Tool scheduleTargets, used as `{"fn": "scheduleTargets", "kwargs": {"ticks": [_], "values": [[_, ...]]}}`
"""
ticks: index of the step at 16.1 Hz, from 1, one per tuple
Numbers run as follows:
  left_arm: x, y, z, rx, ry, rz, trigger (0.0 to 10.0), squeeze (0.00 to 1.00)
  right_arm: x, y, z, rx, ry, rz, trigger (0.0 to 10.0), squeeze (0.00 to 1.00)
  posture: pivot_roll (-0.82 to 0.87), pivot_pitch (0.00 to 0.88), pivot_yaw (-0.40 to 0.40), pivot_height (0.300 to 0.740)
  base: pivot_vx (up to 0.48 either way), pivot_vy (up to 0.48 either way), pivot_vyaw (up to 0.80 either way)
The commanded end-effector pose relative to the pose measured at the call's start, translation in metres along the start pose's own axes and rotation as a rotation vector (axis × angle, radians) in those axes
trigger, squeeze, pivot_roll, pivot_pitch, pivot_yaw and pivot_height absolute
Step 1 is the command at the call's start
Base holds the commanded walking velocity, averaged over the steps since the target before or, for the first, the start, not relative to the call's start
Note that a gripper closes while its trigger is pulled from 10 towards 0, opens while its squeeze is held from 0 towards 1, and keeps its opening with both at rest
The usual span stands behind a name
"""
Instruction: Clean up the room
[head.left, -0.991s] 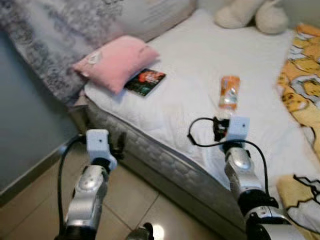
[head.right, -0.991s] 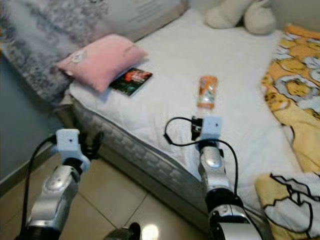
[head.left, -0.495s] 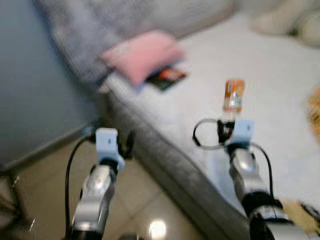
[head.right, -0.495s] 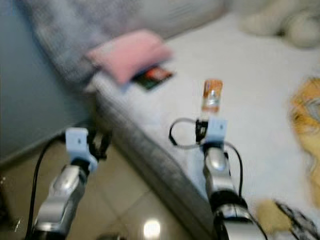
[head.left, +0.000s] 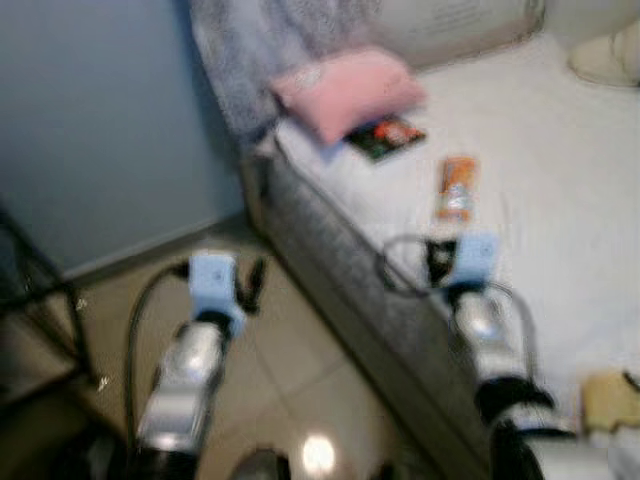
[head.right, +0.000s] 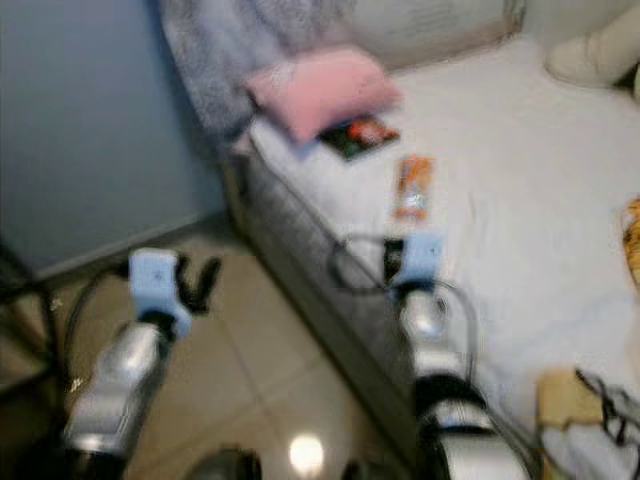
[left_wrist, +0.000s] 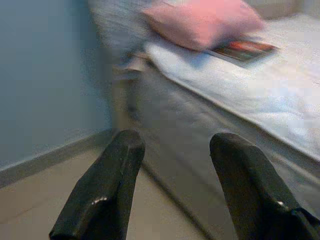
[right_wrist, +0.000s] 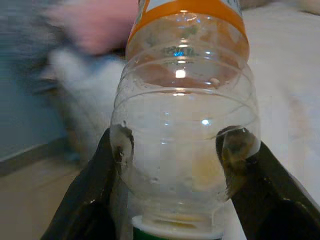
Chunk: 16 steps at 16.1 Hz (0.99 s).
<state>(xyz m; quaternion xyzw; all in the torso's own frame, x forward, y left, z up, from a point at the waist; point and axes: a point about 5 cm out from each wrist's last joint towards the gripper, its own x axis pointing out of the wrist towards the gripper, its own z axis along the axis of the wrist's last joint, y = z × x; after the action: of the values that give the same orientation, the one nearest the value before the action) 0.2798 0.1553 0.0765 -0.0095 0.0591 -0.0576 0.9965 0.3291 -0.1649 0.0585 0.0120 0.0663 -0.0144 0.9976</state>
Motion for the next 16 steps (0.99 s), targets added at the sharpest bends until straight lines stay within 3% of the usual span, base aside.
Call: {"fn": "scheduleTargets", "kwargs": {"ticks": [1,5,8,9,10,11,14,16], "values": [[-0.001,-0.002,-0.005,0.001,0.022,0.008,10.0,0.0,0.002,-0.003,0.005,0.003,-0.015,-0.009,0.0,0.0,-0.01,0.0,0.033,0.74,-0.48,0.0,0.6],[0.003,-0.001,-0.005,0.004,0.018,0.011,10.0,0.0,0.003,-0.002,0.006,0.003,-0.022,-0.007,0.0,0.0,-0.02,0.0,0.032,0.74,-0.48,0.0,0.6],[0.004,0.002,-0.004,0.014,-0.002,0.027,10.0,0.0,0.002,-0.006,0.004,-0.016,-0.012,-0.008,0.0,0.0,-0.02,0.0,0.029,0.74,0.0,0.0,0.6],[0.003,0.004,-0.006,0.021,0.0,0.031,10.0,0.0,0.002,-0.009,0.003,-0.027,0.004,-0.022,6.5,0.0,-0.03,0.0,0.029,0.74,0.0,0.0,0.0],[0.002,0.005,-0.007,0.017,0.0,0.032,10.0,0.0,0.001,-0.011,0.003,-0.026,-0.001,-0.03,10.0,0.0,-0.03,0.0,0.03,0.74,0.0,0.0,0.0],[0.001,0.006,-0.008,0.037,0.001,0.034,10.0,0.0,0.0,-0.015,0.003,-0.033,-0.008,-0.047,10.0,0.0,-0.03,0.0,0.031,0.74,0.0,0.0,0.0],[0.001,0.005,-0.006,-0.011,-0.027,-0.004,10.0,0.0,-0.002,-0.025,-0.001,-0.04,0.003,-0.076,10.0,0.0,-0.04,0.0,0.031,0.74,0.0,0.0,0.0],[0.002,0.006,-0.006,-0.018,-0.036,0.002,10.0,0.0,-0.002,-0.026,-0.001,-0.04,0.006,-0.082,10.0,0.0,-0.04,0.0,0.033,0.74,0.409,0.249,0.0]]}}
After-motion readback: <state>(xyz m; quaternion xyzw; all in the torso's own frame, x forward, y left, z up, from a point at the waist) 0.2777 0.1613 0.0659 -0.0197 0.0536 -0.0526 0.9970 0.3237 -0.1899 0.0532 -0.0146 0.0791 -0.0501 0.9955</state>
